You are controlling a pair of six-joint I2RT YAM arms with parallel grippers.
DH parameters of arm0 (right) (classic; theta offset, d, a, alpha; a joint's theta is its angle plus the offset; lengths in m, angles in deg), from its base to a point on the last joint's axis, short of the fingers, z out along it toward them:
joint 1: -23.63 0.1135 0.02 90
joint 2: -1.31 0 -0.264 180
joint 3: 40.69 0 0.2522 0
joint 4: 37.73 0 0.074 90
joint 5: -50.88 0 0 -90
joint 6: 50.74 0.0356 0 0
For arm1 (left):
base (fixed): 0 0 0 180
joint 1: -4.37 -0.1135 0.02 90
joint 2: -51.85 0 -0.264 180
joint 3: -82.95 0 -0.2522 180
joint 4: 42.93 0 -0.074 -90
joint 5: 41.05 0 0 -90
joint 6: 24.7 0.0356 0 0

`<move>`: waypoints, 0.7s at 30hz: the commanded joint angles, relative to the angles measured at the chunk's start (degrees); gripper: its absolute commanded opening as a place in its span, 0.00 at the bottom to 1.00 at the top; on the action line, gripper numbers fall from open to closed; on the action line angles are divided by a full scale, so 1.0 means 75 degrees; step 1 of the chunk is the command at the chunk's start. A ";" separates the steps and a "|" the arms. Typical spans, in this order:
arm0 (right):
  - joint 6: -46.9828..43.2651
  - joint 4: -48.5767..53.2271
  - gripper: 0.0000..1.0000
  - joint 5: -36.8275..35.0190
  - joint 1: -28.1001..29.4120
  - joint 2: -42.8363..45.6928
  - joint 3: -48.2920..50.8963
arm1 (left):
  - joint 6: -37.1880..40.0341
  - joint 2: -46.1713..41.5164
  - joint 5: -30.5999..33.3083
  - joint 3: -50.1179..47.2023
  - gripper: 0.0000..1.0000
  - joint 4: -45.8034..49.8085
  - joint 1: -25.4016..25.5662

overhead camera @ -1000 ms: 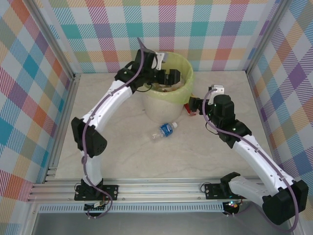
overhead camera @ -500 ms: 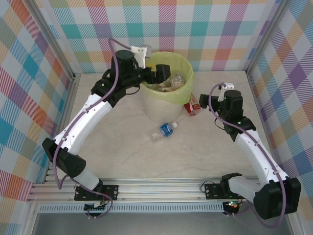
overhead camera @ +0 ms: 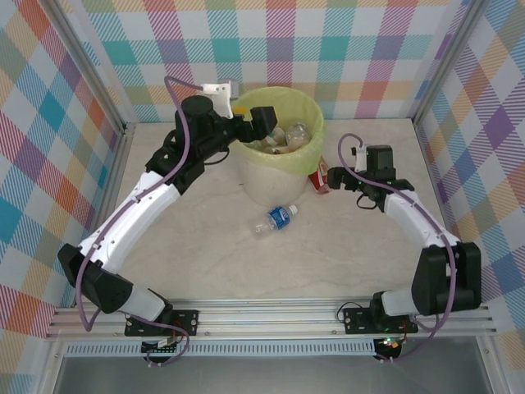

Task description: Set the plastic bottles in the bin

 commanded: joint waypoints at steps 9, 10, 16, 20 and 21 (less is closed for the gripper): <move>-0.0872 0.0942 0.94 0.1173 -0.0055 -0.2237 -0.1751 | -0.0242 -0.1642 0.2196 -0.2114 1.00 -0.0609 -0.0009; -0.0935 0.1030 0.94 0.1193 -0.0058 -0.2414 -0.1884 | -0.0204 -0.1782 0.2371 -0.2190 1.00 -0.0439 -0.0033; -0.1081 0.1144 0.91 0.1319 -0.0019 -0.3233 -0.2416 | -0.0414 -0.2399 0.3326 -0.3024 1.00 0.0117 -0.0069; -0.1222 0.1318 0.89 0.1308 0.0040 -0.3820 -0.2913 | -0.0899 -0.2693 0.3528 -0.3590 1.00 0.0282 -0.0159; -0.1258 0.1364 0.89 0.1303 0.0059 -0.3935 -0.3004 | -0.0998 -0.2748 0.3573 -0.3693 1.00 0.0283 -0.0185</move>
